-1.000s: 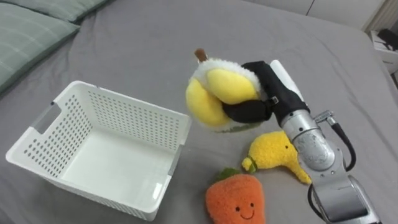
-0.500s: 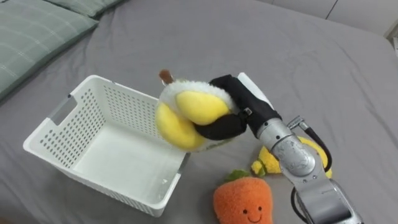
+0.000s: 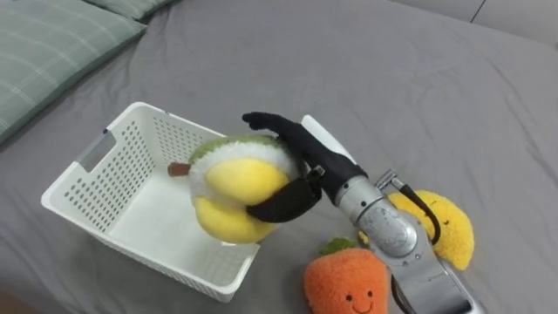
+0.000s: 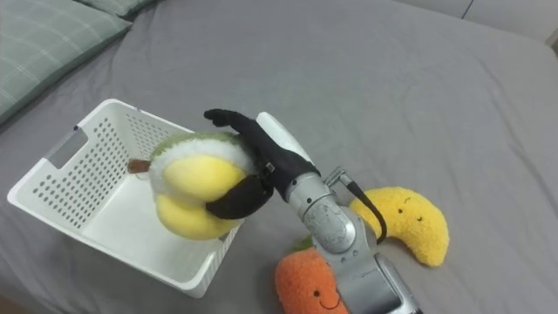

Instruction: Collect toys from the bed

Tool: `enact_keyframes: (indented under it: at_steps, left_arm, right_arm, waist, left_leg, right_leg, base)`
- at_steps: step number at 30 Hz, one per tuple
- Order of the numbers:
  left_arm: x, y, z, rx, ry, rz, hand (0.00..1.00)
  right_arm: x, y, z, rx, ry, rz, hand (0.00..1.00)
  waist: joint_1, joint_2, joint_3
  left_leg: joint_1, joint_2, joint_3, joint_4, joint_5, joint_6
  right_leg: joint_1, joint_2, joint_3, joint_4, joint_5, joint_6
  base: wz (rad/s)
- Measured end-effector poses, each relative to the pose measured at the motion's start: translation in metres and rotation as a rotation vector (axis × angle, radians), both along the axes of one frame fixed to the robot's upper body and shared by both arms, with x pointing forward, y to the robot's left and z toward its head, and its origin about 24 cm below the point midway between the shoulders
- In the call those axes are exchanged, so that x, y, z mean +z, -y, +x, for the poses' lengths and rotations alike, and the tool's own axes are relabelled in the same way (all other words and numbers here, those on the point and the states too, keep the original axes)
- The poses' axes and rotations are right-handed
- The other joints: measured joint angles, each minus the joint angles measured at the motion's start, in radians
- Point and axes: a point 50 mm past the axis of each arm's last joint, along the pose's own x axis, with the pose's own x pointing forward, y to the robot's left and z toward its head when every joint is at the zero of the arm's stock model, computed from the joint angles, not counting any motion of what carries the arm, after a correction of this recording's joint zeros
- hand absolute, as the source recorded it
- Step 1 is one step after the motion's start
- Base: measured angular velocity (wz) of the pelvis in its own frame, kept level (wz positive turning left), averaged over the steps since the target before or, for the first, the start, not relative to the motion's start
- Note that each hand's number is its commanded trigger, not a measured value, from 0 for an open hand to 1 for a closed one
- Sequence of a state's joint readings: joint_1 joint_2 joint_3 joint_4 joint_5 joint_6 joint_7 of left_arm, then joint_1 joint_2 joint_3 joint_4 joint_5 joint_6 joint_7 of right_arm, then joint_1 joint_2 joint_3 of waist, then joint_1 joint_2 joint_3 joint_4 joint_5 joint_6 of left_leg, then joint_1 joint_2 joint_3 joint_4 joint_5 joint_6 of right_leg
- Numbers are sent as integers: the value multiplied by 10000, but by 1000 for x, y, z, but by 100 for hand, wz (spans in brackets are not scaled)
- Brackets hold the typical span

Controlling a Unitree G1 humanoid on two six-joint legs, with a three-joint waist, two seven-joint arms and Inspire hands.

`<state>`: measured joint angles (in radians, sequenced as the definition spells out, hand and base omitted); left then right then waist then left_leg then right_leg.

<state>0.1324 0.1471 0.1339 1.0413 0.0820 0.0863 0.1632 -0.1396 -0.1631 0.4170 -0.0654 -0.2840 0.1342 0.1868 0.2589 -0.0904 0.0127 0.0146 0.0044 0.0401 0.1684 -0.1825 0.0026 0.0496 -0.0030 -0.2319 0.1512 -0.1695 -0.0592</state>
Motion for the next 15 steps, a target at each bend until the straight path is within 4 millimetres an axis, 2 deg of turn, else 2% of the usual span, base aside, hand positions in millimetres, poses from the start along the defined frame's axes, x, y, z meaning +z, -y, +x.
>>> enact_keyframes:
  at_steps: [6, 15]
  left_arm:
    - [0, 0, 1, -5, 15, -3, 0]
    - [0, 0, 1, -33, -34, 11, 0]
  right_arm:
    - [-1, 0, 0, -8, -34, -32, 0]
    - [-6, 2, 0, -49, -229, -150, 0]
  waist:
    - [-1, 7, -27]
    - [-9, 52, -28]
  left_leg:
    - [-22, -14, -83, 13, 15, 14]
    - [-54, -22, -188, -13, 51, 27]
  right_leg:
    - [11, -14, -91, 12, 2, 3]
    - [28, -51, -210, 40, 10, 15]
  base:
    - [4]
    - [3]
